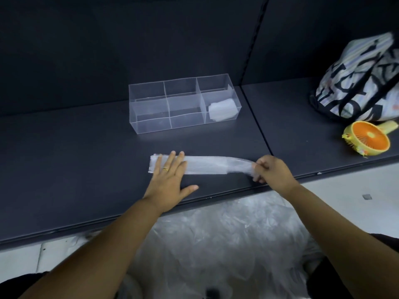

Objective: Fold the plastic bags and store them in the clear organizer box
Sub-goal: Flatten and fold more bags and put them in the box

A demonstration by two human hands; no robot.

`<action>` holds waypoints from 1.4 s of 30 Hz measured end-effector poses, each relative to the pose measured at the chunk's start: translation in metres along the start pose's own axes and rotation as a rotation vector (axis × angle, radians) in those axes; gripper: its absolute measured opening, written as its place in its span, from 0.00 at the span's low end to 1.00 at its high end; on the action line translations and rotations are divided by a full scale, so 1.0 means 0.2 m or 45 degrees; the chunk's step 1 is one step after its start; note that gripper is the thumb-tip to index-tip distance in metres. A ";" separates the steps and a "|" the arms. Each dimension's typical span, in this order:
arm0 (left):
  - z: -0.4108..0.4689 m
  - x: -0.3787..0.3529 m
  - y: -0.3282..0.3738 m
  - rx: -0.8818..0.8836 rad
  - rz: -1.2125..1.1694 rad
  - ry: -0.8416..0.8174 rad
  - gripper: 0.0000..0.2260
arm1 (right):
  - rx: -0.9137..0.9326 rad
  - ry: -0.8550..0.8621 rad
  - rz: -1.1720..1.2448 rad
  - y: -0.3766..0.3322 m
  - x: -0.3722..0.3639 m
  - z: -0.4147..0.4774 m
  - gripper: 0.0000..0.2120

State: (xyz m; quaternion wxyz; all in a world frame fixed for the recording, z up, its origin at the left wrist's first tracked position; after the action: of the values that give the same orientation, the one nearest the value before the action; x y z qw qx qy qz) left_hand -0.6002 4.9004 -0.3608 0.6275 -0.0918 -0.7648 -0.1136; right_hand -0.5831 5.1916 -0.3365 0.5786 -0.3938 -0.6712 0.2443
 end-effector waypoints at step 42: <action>0.08 0.23 -0.09 0.625 -1.013 0.581 0.10 | -0.023 -0.282 0.009 -0.25 -0.46 -0.10 0.05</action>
State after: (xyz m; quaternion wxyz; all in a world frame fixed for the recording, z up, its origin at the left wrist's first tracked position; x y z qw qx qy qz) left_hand -0.6288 4.8884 -0.3197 0.6897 0.3828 -0.5883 -0.1779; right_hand -0.5731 5.0854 -0.3472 0.4965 -0.3717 -0.7318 0.2824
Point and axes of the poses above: each hand's wrist, its own z-axis towards the middle knuckle, its own x-axis out of the back of the hand, y = z × x, the point moved 5 cm from there along z, towards the middle knuckle, and after that the axes turned 11 degrees about x, right-handed, at the moved point
